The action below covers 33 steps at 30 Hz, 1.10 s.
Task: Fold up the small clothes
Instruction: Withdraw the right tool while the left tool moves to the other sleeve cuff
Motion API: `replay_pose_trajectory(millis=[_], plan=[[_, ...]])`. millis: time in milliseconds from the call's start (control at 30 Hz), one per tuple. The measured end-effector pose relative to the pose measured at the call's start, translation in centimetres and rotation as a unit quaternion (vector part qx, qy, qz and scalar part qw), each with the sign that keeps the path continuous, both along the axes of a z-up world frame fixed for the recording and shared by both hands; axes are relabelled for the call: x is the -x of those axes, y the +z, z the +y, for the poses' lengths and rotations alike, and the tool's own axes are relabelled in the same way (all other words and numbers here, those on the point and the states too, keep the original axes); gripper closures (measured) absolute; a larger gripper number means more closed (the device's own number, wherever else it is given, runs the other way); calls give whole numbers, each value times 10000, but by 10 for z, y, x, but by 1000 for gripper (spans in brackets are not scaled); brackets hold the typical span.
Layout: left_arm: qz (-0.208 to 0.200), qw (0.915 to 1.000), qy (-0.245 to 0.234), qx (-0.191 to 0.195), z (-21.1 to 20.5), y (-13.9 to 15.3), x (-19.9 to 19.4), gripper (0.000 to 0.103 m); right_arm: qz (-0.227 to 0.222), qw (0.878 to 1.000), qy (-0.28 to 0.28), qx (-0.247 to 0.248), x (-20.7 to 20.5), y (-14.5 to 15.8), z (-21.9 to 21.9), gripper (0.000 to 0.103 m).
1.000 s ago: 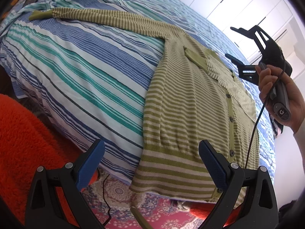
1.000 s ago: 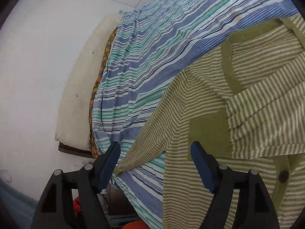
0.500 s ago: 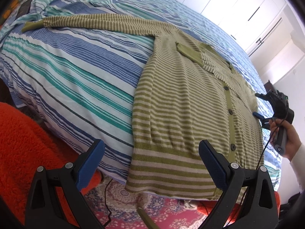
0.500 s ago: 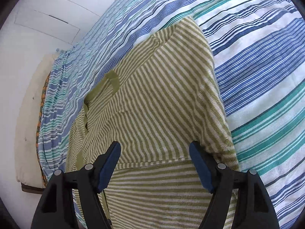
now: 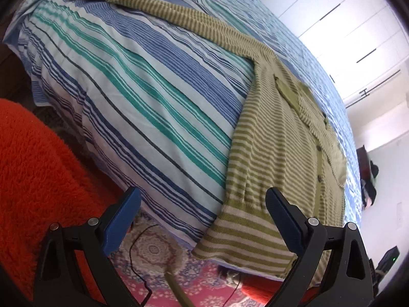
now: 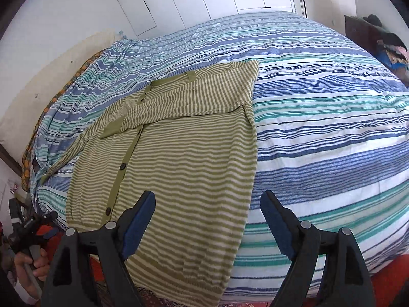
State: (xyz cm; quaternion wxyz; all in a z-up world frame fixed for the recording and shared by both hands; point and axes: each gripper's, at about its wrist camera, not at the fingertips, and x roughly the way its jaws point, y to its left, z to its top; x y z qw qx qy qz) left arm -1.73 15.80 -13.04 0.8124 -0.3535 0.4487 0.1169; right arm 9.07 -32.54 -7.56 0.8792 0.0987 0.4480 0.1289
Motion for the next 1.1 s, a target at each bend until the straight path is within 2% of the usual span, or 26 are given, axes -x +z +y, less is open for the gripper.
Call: replay_pose_trajectory(millis=[67, 167, 233, 267, 333, 367, 400, 533, 600, 667, 733, 800, 933, 1000, 1100], plan=[[-98, 9990, -360, -251, -12, 6, -1, 9, -1, 9999, 55, 114, 20, -5, 5, 19], [-57, 9922, -978, -776, -41, 9, -10, 24, 38, 9993, 382, 36, 24, -6, 15, 19], [103, 9880, -1159, -1020, -53, 3, -21, 33, -104, 9984, 554, 63, 24, -5, 27, 19], [161, 9860, -1212, -1137, -57, 1, -25, 43, -109, 9978, 650, 79, 25, -7, 32, 19], [256, 9793, -1354, -1480, -65, -2, -37, 68, -62, 9967, 805, 99, 24, -13, 43, 19], [349, 9763, -1429, -1585, -66, -5, -41, 99, -33, 9960, 888, 84, 25, -15, 46, 19], [416, 9775, -1405, -1515, -62, -7, -42, 101, -10, 9954, 959, 76, 25, -17, 49, 19], [415, 9906, -896, -947, -36, -12, -31, 102, -83, 9940, 1089, 106, 29, -16, 55, 19], [462, 9924, -860, -745, -32, -17, -30, 99, -157, 9940, 1075, 107, 31, -14, 53, 19], [472, 9925, -831, -763, -34, -17, -28, 94, -153, 9945, 1034, 81, 31, -15, 50, 19], [459, 9915, -872, -846, -37, -15, -27, 82, -91, 9950, 993, 36, 30, -17, 48, 19], [512, 9896, -843, -1047, -40, -12, -23, 55, -96, 9955, 946, 20, 30, -17, 46, 19], [493, 9895, -736, -1139, -37, -7, -22, 41, -228, 9957, 894, 88, 31, -12, 45, 19], [425, 9911, -652, -1082, -32, -4, -19, 29, -243, 9957, 880, 136, 31, -13, 46, 19], [277, 9938, -556, -925, -26, 0, -16, 26, -209, 9958, 870, 192, 30, -15, 48, 19]])
